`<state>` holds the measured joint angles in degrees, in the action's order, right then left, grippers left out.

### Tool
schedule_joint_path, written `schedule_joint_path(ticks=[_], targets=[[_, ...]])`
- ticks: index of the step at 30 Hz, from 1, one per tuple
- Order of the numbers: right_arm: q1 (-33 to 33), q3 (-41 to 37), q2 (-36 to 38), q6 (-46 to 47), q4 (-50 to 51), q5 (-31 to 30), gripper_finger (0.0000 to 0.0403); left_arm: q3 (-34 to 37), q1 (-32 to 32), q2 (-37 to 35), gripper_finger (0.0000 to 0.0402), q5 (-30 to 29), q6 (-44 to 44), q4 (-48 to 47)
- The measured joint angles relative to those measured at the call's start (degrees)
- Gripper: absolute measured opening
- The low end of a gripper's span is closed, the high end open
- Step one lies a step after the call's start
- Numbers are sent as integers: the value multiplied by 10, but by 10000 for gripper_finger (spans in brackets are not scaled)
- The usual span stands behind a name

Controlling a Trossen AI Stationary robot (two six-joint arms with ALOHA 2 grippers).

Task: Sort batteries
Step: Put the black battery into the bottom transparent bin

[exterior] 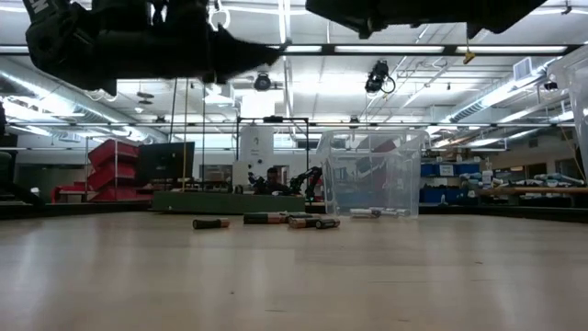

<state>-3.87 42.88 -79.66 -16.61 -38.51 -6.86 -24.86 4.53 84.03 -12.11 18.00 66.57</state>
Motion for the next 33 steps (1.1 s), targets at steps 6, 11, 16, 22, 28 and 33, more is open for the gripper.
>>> schedule_joint_path(ticks=[6,11,16,22,28,33], targets=[[-1,0,-45,-27,-114,55,84,0,-1,0,12,30,38,88],[-2,0,-88,-25,-194,70,121,-14,-1,9,12,39,66,116],[-1,0,-117,-25,-247,70,140,-40,0,31,12,52,73,115],[-1,0,-122,-25,-258,70,136,-52,0,36,12,74,75,119],[3,0,-122,-25,-260,70,124,-61,0,36,12,82,75,116],[7,0,-122,-25,-260,70,106,-61,0,36,12,82,75,115]])
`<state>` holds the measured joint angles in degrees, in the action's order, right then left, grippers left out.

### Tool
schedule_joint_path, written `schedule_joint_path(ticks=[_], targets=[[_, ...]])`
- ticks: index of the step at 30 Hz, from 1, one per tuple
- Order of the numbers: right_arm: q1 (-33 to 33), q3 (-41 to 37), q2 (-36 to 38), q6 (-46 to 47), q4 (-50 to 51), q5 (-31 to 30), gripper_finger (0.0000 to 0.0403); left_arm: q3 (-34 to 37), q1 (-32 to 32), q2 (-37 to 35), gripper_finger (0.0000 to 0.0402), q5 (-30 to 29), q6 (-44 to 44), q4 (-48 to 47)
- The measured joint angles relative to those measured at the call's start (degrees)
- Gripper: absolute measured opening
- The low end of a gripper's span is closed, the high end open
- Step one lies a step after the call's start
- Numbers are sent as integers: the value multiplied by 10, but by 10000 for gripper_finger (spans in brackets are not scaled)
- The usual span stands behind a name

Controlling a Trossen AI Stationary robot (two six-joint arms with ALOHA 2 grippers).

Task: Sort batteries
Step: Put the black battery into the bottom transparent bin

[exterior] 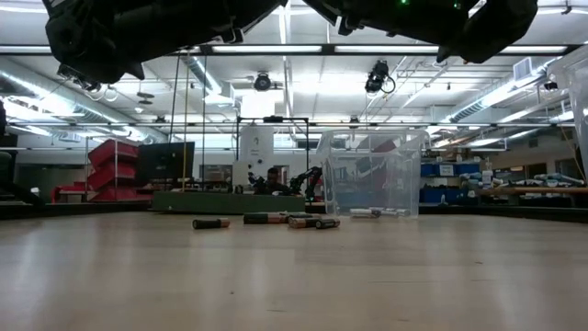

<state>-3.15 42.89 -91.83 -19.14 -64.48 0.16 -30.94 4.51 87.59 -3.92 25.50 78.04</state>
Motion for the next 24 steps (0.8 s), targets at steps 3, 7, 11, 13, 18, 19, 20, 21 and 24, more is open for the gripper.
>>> schedule_joint_path(ticks=[3,7,11,13,18,19,20,21,24], targets=[[2,0,0,-2,2,3,85,0,0,2,12,-1,0,0],[3,0,0,-11,3,9,49,0,0,8,12,-4,0,5],[3,0,0,-15,6,12,14,0,0,9,27,-9,-1,3],[3,0,0,-15,7,11,15,0,0,9,44,-17,-1,2],[3,0,1,-15,6,9,14,0,0,9,103,-24,-4,-8],[3,0,1,-15,6,8,13,0,0,9,115,-31,-5,-8],[3,0,1,-15,6,8,13,0,0,9,127,-43,-5,-9],[3,0,1,-15,6,8,13,0,0,9,138,-55,-6,-13],[2,0,11,-12,12,-3,13,0,0,9,163,-93,-6,-29]])
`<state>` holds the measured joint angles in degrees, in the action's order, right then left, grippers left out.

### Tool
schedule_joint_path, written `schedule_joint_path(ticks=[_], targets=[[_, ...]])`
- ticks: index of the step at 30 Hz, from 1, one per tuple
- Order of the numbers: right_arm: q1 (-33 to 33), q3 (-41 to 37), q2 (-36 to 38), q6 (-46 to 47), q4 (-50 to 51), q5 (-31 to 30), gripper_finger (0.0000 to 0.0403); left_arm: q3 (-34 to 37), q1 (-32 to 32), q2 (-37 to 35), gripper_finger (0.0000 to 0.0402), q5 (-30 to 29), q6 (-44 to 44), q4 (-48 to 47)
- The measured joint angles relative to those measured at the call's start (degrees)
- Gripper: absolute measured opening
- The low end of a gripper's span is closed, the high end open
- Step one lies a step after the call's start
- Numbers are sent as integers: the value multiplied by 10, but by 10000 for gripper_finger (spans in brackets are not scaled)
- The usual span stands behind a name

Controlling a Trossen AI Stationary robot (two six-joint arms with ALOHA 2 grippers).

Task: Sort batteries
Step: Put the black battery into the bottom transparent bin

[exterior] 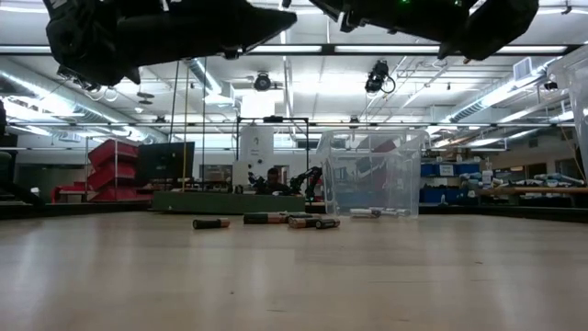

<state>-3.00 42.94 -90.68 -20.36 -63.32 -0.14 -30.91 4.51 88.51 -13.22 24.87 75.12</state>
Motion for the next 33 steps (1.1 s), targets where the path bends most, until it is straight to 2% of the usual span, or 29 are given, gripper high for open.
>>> schedule_joint_path(ticks=[2,4,10,14,20,26,33], targets=[[-6,0,26,9,30,-27,13,5,0,0,174,-25,0,-6],[-12,0,66,21,101,-52,13,14,1,0,181,-45,0,-7],[-24,0,243,120,429,-60,13,43,5,0,183,-86,0,-5],[-35,0,356,207,670,-14,13,57,5,0,183,-121,0,-5],[-66,0,458,402,905,67,14,61,5,0,183,-157,0,-8],[-131,0,486,589,1038,97,13,61,5,0,183,-164,3,-12],[-196,0,469,738,1060,103,16,61,5,0,183,-185,4,-17]])
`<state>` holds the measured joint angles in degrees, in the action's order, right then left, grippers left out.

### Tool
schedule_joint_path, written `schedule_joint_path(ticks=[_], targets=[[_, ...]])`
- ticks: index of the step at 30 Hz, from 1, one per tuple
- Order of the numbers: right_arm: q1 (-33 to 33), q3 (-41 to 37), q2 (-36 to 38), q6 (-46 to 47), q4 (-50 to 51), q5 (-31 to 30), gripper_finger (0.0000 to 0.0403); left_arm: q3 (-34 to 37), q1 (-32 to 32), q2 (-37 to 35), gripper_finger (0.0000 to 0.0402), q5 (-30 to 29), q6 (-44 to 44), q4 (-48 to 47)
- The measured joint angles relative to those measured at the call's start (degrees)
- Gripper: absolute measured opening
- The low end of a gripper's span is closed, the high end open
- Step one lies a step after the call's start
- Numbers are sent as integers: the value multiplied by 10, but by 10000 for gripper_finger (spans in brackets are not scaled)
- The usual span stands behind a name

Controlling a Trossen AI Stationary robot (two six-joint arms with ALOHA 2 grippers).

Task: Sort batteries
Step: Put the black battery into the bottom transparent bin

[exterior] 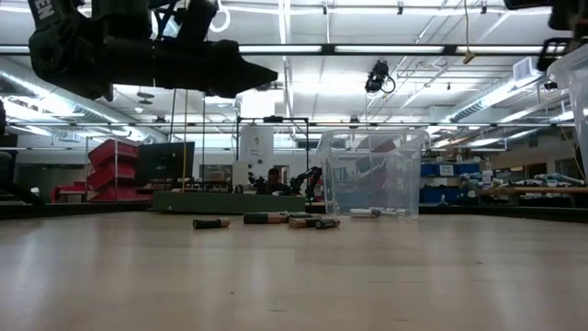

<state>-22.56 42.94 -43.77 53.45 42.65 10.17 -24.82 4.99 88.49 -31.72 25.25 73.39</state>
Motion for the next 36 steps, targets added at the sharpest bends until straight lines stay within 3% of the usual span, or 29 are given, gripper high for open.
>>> schedule_joint_path(ticks=[9,14,25,31,36], targets=[[-64,0,-39,141,4,12,35,0,0,0,183,-26,0,-43],[-70,0,-48,156,3,4,50,0,0,0,183,-26,0,-53],[-70,0,-50,151,-29,1,42,0,0,0,183,-26,-19,-87],[-67,0,-49,71,-138,-27,41,0,20,-3,183,-25,-73,-154],[-46,0,-49,-61,-218,-67,31,0,50,-24,183,-18,-125,-219]])
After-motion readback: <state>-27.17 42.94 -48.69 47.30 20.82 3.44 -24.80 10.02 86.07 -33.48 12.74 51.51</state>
